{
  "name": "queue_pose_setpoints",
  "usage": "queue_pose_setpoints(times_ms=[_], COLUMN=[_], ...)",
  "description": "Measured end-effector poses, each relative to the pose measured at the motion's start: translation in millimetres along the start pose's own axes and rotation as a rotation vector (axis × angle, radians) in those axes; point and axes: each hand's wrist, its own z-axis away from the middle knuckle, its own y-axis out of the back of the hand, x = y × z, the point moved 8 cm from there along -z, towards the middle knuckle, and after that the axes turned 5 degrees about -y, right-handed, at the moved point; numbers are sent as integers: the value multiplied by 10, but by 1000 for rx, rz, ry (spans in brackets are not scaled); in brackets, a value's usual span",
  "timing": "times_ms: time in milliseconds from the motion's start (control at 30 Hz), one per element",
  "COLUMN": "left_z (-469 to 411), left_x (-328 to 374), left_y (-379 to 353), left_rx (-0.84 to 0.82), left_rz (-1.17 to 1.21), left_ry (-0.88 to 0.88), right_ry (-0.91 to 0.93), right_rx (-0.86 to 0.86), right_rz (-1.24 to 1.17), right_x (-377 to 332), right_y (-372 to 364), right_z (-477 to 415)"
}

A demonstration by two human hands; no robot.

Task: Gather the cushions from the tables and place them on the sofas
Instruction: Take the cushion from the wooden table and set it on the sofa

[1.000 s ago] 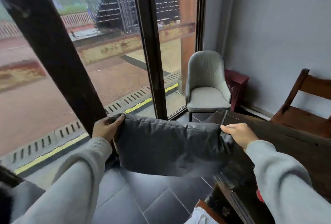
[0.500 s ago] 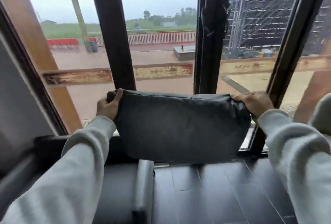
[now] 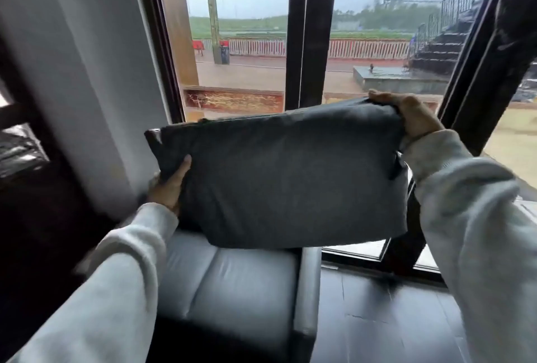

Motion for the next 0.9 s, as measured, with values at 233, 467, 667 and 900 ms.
queue_pose_setpoints(times_ms=[233,467,667,900], left_z=[-1076,-2297,-3257,-3997], left_x=[-211,-700,-1188,-2397], left_y=[464,503,180,-187], left_rx=[328,470,111,-101], left_rz=[-147,-251,-473,-533], left_ry=[11,141,150,143], right_ry=[-123,-226,-242,-264], right_rx=[-154,-270,61,153], right_rz=[-55,-30,181,312], right_x=[719,2007,2920,4040], right_y=[-957,-1572,-1481,-1504], right_z=[-1070,-2093,-3013,-3536])
